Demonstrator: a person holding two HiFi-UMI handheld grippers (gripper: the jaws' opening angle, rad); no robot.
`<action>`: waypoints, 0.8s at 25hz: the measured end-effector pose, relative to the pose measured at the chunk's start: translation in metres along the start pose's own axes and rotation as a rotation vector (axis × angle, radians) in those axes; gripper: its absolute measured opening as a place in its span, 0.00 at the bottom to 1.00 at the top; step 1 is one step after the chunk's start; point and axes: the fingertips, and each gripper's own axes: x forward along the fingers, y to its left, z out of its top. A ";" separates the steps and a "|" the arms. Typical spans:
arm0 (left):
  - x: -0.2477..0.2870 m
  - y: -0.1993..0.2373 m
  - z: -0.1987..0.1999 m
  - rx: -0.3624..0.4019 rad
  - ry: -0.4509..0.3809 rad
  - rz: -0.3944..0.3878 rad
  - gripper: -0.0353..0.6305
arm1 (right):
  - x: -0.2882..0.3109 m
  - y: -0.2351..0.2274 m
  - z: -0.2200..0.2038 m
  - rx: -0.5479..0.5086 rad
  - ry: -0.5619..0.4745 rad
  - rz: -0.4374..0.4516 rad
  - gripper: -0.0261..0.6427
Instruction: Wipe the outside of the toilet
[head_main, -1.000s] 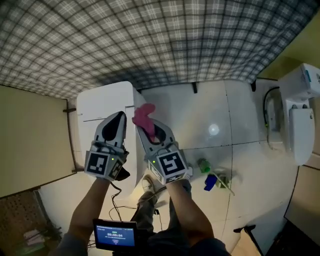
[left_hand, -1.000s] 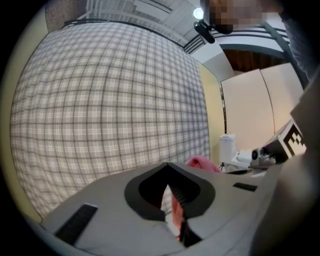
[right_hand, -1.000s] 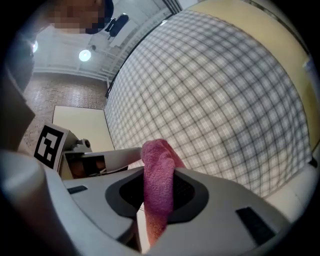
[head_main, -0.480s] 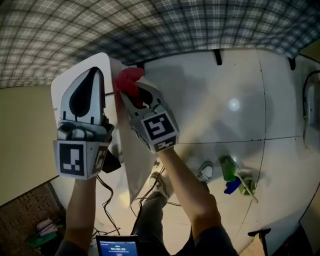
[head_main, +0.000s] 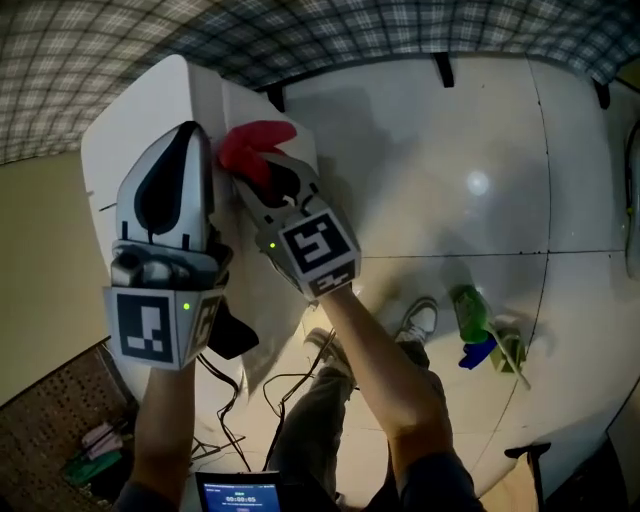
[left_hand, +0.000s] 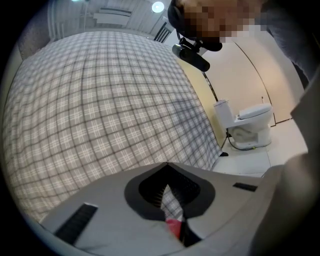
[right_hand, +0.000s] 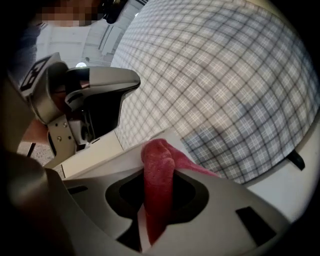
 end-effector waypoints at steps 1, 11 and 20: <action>-0.007 -0.006 -0.001 0.002 -0.001 -0.005 0.07 | -0.012 0.009 -0.007 0.007 0.002 0.000 0.16; -0.097 -0.073 -0.008 0.007 -0.060 -0.112 0.07 | -0.147 0.134 -0.119 0.151 -0.018 -0.144 0.16; -0.129 -0.108 -0.010 -0.003 -0.063 -0.163 0.07 | -0.183 0.158 -0.140 0.207 -0.017 -0.196 0.16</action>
